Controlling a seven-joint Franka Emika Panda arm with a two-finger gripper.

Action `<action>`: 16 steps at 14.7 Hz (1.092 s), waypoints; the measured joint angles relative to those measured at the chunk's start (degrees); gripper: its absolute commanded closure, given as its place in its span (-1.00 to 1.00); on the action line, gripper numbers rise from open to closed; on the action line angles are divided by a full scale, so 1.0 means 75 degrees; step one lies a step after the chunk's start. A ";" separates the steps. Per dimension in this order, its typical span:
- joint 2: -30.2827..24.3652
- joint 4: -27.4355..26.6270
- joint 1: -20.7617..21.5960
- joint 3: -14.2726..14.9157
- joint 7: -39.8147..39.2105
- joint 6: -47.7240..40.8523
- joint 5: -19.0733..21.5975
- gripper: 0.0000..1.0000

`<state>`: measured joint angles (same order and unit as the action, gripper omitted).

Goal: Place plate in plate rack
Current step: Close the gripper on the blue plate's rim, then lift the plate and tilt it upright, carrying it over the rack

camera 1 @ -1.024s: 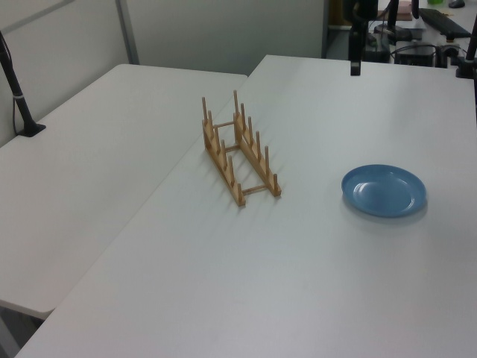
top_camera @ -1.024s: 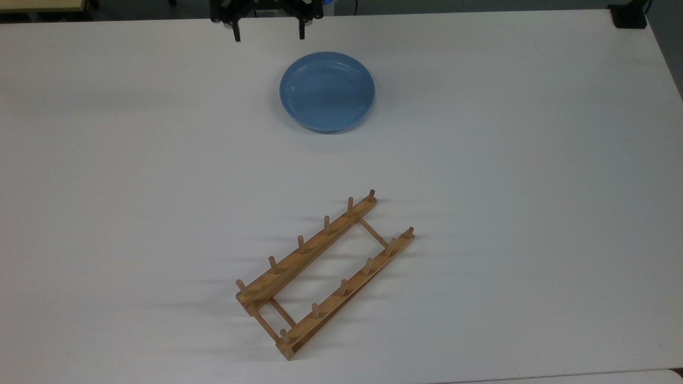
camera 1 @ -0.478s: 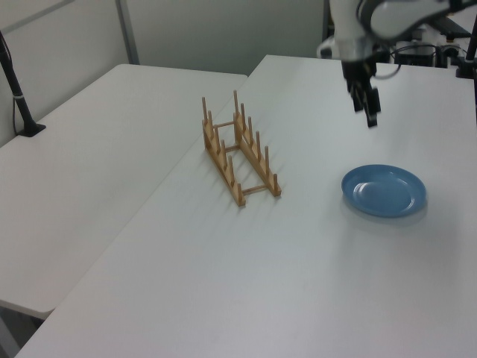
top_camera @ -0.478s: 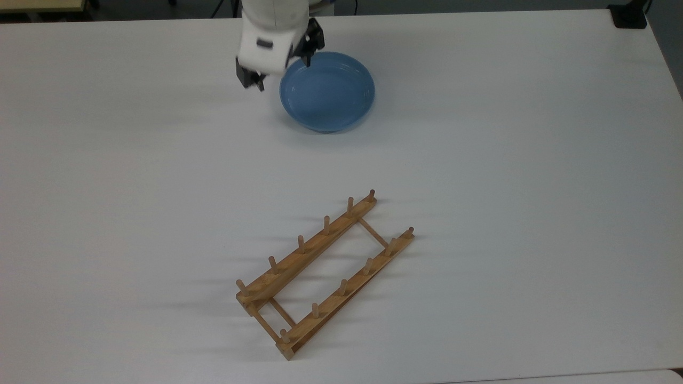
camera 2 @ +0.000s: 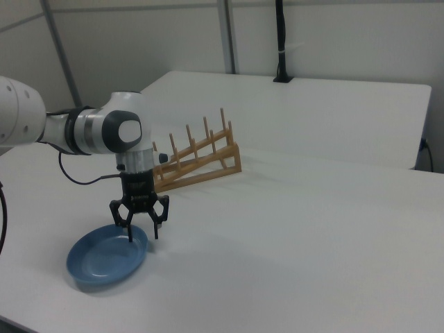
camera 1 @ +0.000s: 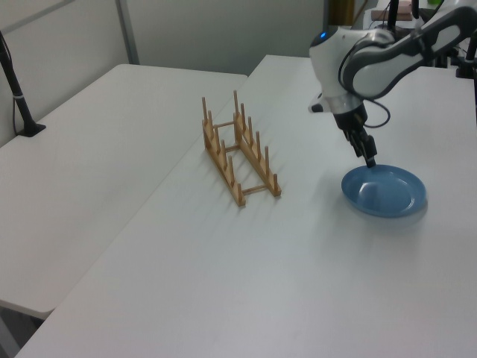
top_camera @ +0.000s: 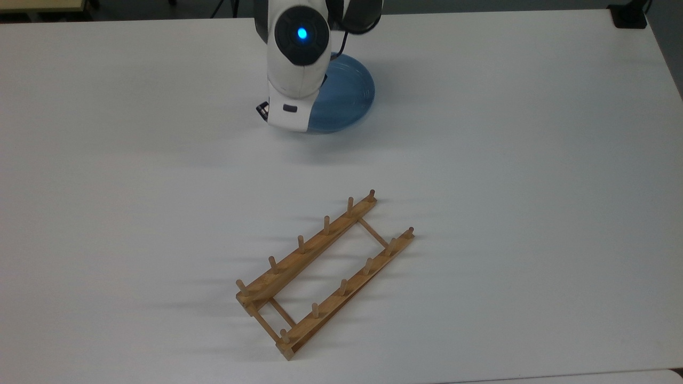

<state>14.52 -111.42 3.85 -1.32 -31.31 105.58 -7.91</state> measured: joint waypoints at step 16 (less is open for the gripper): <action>0.0145 0.2536 0.0118 -0.0013 0.0285 -0.1296 0.0206 1.00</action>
<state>15.61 -92.39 4.74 -1.42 -29.17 95.86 -6.36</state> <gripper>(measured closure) 0.956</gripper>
